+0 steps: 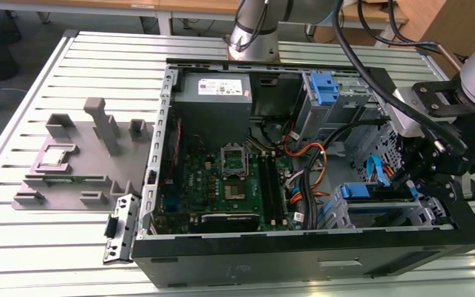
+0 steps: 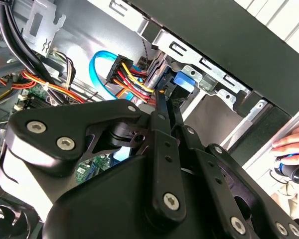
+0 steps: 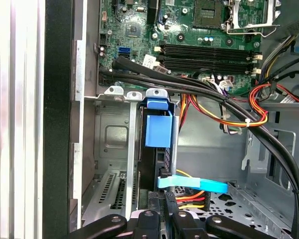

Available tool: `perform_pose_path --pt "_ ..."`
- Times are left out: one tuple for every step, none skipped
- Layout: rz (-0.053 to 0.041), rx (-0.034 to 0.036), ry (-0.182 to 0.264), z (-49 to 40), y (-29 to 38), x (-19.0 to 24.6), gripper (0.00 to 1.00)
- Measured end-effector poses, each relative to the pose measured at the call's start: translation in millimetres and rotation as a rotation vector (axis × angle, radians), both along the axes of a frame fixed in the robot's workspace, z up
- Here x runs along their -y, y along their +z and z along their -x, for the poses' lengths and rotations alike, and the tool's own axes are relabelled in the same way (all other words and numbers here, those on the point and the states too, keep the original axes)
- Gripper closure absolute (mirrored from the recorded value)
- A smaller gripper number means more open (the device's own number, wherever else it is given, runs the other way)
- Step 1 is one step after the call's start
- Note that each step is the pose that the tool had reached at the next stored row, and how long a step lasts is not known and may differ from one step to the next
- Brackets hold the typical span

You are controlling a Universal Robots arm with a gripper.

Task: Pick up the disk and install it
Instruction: 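Insert the second disk wire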

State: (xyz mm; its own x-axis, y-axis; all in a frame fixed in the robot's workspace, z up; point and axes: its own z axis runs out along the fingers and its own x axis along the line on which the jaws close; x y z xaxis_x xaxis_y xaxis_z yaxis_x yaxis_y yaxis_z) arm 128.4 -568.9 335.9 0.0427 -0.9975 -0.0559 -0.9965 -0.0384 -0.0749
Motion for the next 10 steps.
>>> perform_pose_path --pt "0.0000 0.0000 0.000 0.0 0.0 0.0 0.83" --pt "0.0000 0.0000 0.000 0.0 0.0 0.0 0.83" --pt "0.0001 0.0000 0.000 0.0 0.0 0.0 0.76" --pt "0.0002 0.0001 0.000 0.0 0.0 0.0 0.76" --pt "0.0002 0.0000 0.000 0.0 0.0 0.0 0.76" --pt "0.0003 0.0000 0.000 0.0 0.0 0.0 0.76" --pt "0.0003 0.0000 0.000 0.0 0.0 0.0 0.76" --pt "0.0003 0.0000 0.000 -0.1 0.0 -0.1 0.76" --pt "0.0002 0.0000 0.000 -0.6 -0.1 -0.4 0.76" --pt "0.0002 -0.0001 0.000 -1.4 -0.1 -0.6 0.76"
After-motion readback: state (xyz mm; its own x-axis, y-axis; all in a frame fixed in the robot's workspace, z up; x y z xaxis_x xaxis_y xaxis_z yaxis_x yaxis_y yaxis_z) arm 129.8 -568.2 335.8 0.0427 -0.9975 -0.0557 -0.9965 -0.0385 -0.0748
